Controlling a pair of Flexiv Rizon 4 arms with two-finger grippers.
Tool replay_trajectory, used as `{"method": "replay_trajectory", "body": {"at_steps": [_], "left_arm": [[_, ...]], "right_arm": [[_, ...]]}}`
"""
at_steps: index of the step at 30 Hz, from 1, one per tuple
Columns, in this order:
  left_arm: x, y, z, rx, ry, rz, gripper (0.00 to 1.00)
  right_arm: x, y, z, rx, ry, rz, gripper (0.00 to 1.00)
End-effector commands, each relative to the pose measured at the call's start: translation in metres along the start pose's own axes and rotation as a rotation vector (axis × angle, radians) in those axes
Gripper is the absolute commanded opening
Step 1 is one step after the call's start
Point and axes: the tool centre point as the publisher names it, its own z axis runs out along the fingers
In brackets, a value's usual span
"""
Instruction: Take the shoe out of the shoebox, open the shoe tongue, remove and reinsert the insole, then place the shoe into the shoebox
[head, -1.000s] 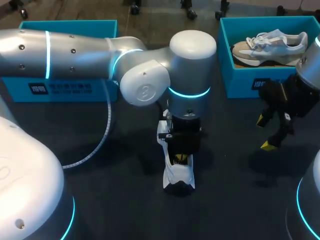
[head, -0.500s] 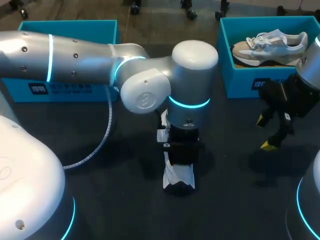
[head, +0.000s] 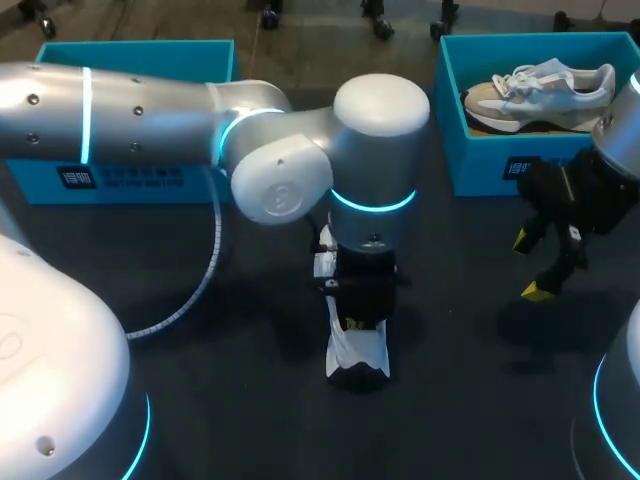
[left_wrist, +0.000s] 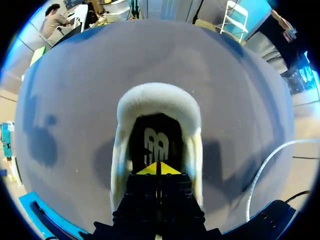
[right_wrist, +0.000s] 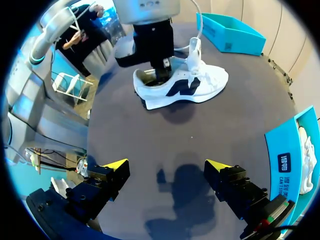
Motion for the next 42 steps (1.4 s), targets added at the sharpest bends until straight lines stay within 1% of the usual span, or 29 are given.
{"method": "replay_trajectory", "body": {"at_steps": [1, 6, 12, 13, 14, 15, 16, 17, 25, 28, 32, 35, 38, 42], "left_arm": [[0.009, 0.004, -0.009, -0.011, -0.019, -0.008, 0.00], [-0.001, 0.015, -0.013, -0.046, -0.027, -0.025, 0.00], [-0.006, 0.015, -0.016, -0.074, -0.012, -0.013, 0.00], [-0.006, 0.012, -0.016, -0.083, -0.008, -0.010, 0.07], [-0.004, 0.011, -0.016, -0.085, -0.007, -0.008, 0.42], [-0.003, 0.009, -0.015, -0.089, -0.004, -0.006, 0.65], [-0.001, 0.009, -0.015, -0.093, -0.002, -0.006, 0.91], [0.002, 0.009, -0.015, -0.093, -0.001, -0.006, 1.00], [0.013, 0.019, -0.020, -0.091, -0.005, -0.053, 1.00], [0.013, 0.025, -0.023, -0.093, -0.012, -0.069, 1.00], [0.008, 0.035, -0.023, -0.066, -0.016, -0.087, 1.00], [0.006, 0.037, -0.024, -0.049, -0.025, -0.081, 1.00], [0.006, 0.037, -0.029, -0.045, -0.037, -0.067, 1.00], [0.006, 0.044, -0.036, -0.044, -0.050, -0.056, 1.00]], "right_arm": [[0.000, 0.000, 0.000, 0.001, -0.001, 0.000, 1.00], [0.000, 0.000, 0.000, 0.001, -0.001, 0.000, 1.00], [0.000, 0.000, 0.000, 0.001, -0.001, 0.000, 1.00], [0.000, 0.000, 0.000, 0.001, -0.001, 0.000, 1.00], [0.000, 0.000, 0.000, 0.001, -0.001, 0.000, 1.00], [0.000, 0.000, 0.000, 0.001, -0.001, 0.000, 1.00], [0.000, 0.000, 0.000, 0.001, -0.001, 0.000, 1.00], [0.000, 0.000, 0.000, 0.001, -0.001, 0.000, 1.00], [0.000, 0.000, 0.000, 0.001, -0.001, 0.000, 1.00], [0.000, 0.000, 0.000, 0.001, -0.001, 0.000, 1.00], [0.000, 0.000, 0.000, 0.001, -0.001, 0.000, 1.00], [0.000, 0.000, 0.000, 0.001, -0.001, 0.000, 1.00], [0.000, 0.000, 0.000, 0.001, -0.001, 0.000, 1.00], [0.000, 0.000, 0.000, 0.001, -0.001, 0.000, 1.00]]}}
